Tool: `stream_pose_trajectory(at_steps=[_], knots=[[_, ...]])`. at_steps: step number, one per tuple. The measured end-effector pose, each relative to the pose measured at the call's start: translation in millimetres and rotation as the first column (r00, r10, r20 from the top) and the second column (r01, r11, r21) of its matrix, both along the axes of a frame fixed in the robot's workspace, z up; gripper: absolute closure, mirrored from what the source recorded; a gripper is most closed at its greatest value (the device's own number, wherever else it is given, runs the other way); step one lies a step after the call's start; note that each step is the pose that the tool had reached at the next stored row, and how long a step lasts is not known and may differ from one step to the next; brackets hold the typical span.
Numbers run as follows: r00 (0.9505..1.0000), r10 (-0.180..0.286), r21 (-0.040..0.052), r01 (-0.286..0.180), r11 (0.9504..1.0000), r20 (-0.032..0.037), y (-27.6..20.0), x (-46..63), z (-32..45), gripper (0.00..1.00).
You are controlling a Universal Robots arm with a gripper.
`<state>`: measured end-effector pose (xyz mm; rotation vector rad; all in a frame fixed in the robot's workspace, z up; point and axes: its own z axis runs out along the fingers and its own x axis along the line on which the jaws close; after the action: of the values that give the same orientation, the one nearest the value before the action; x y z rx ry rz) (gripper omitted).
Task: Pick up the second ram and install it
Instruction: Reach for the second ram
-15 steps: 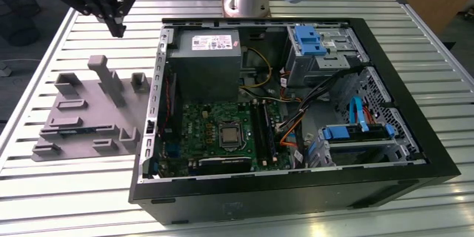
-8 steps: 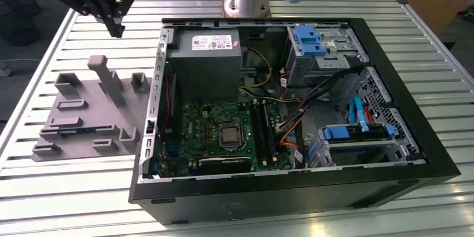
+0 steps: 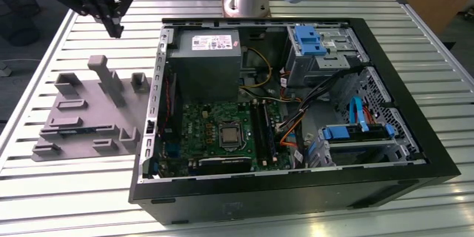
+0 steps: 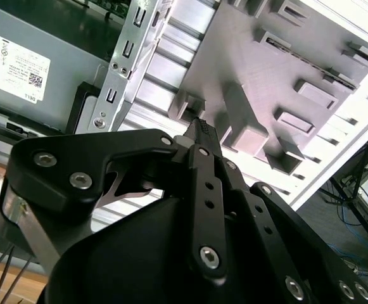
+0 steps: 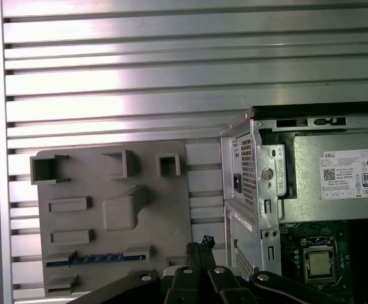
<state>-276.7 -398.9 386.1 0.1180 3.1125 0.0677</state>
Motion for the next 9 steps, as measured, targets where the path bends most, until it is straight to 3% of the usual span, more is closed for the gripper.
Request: stream_pose_trajectory(at_steps=[9], knots=[[1.0, 0.0, 0.0, 0.0, 1.0, 0.0, 0.0, -2.2, -0.4, 0.89]])
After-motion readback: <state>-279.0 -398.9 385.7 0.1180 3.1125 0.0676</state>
